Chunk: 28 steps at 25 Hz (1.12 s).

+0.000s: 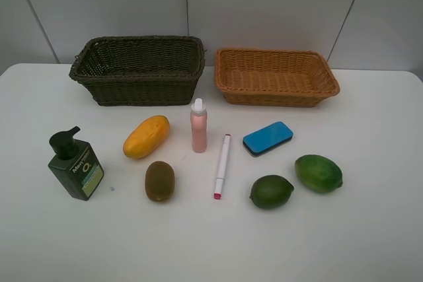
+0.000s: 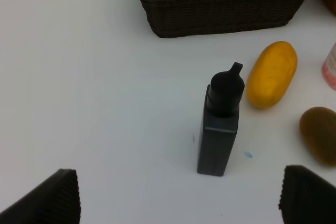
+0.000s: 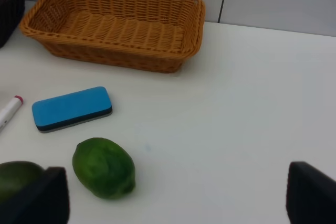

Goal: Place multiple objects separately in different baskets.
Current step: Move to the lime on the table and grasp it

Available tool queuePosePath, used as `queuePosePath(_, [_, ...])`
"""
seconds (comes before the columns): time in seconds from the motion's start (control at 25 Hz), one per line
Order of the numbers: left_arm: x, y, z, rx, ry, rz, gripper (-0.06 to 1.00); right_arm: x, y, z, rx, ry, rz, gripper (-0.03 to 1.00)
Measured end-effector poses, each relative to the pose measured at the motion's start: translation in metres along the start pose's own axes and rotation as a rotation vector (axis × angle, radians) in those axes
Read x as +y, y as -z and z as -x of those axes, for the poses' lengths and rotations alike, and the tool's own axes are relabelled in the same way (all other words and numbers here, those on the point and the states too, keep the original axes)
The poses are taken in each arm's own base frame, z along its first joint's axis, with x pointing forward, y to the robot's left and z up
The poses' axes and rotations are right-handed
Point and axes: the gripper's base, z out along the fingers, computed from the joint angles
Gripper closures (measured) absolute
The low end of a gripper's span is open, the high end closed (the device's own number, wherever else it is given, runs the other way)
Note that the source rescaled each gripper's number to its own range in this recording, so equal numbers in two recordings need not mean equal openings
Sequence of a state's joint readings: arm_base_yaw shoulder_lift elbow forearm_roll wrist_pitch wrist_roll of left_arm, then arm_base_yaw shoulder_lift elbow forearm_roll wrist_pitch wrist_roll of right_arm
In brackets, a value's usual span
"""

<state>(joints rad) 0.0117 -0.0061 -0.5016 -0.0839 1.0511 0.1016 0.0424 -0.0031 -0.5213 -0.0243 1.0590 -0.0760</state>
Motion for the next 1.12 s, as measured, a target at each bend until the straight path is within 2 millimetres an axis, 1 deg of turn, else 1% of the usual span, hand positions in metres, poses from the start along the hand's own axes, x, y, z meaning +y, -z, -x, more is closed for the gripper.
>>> queuePosePath(1.12, [0.0000,0.0000,0.0000,0.000,0.000,0.000,-0.06,0.0000,0.0000,0.0000,0.000,0.000,0.000,-0.03])
